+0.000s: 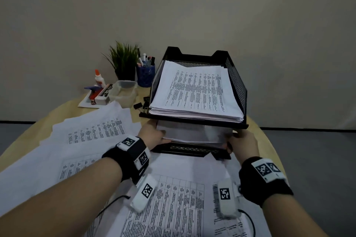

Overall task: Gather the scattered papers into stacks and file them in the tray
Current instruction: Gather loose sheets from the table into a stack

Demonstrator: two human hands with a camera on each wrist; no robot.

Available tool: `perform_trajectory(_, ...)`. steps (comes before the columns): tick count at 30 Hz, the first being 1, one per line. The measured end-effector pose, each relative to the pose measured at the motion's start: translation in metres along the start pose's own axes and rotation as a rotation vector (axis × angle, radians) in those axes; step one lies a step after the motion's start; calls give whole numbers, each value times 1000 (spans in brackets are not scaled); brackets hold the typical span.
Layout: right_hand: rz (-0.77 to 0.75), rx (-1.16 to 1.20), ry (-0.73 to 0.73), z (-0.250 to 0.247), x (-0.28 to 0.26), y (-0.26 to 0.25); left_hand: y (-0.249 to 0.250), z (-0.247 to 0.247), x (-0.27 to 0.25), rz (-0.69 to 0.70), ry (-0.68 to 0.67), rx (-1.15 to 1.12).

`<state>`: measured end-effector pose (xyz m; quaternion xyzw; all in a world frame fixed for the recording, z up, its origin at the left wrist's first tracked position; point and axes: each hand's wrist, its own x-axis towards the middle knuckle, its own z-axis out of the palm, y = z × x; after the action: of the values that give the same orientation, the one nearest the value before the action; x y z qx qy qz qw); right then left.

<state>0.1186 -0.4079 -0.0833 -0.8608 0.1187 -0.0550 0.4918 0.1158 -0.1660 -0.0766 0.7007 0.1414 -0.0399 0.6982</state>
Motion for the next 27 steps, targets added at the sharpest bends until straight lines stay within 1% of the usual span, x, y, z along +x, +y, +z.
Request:
perform_trajectory(1, 1, -34, 0, 2, 2, 1, -3, 0, 3, 16, 34, 26)
perform_trajectory(3, -23, -113, -5, 4, 5, 2, -9, -3, 9, 36, 123, 156)
perform_trajectory(6, -57, -194, -4, 5, 5, 0, -8, -9, 10, 81, 206, 482)
perform_trajectory(7, -61, -224, -21, 5, 5, 0, -6, -11, 8, 99, 200, 634)
perform_trajectory(9, -74, -323, -105, 2, 3, -1, 1, -12, 1, 150, 137, 946)
perform_trajectory(10, -76, -383, -151, 0, 0, -3, 4, -13, -2, 164, 93, 1043)
perform_trajectory(11, -91, -430, -186, -3, -3, -6, 7, -14, -6, 158, 53, 1087)
perform_trajectory(14, -109, -506, -239, -10, -21, -16, 13, -20, -19, 110, -31, 1082)
perform_trajectory(16, -99, -528, -274, -11, -38, -22, 14, -28, -35, 91, -44, 1075)
perform_trajectory(19, -106, -646, -390, -7, -68, -27, 8, -43, -64, 53, -70, 1072)
perform_trajectory(23, 14, -718, -480, -4, -111, -25, -12, -64, -110, -83, -142, 1114)
perform_trajectory(25, 50, -735, -516, -1, -130, -18, -19, -70, -134, -96, -136, 1100)
perform_trajectory(27, 84, -727, -523, 2, -148, -12, -24, -76, -158, -103, -107, 1020)
